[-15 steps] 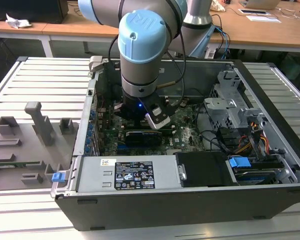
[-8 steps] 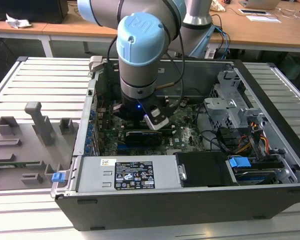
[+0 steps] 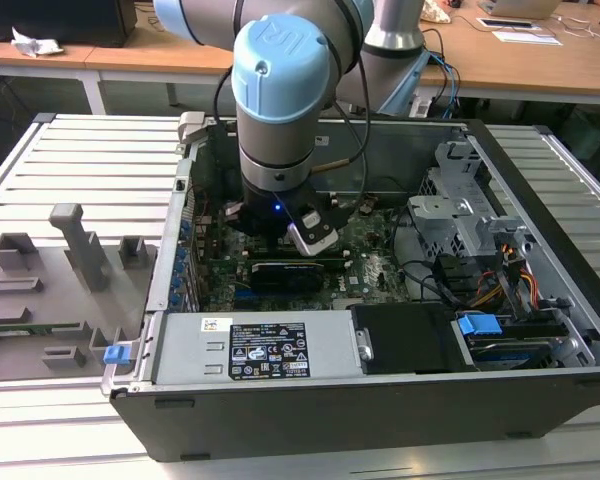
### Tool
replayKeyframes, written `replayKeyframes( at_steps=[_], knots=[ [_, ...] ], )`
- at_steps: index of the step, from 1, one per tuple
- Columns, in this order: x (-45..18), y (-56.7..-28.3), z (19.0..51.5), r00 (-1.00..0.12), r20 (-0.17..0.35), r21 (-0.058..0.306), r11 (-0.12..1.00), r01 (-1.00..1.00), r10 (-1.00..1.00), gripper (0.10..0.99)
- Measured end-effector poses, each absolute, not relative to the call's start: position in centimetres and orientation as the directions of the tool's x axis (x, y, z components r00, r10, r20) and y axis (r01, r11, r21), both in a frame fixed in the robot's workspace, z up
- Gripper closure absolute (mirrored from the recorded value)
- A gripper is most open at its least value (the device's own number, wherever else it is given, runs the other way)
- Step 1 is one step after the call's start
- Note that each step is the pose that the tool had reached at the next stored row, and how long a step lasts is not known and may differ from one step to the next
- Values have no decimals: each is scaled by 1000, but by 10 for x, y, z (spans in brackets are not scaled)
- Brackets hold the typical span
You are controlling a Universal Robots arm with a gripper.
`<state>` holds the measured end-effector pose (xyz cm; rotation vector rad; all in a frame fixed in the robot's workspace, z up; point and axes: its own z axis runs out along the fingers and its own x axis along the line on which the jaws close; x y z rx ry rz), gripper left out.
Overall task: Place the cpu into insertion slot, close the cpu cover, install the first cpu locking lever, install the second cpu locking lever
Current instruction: 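Install the second cpu locking lever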
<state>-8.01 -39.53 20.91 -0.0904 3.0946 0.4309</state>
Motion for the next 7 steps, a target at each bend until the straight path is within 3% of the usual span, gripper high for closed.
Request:
replayKeyframes(
  at_steps=[7],
  knots=[
    [-80, -395, 221, -998, -24, 272, 961, -60, -55, 980]
  ],
)
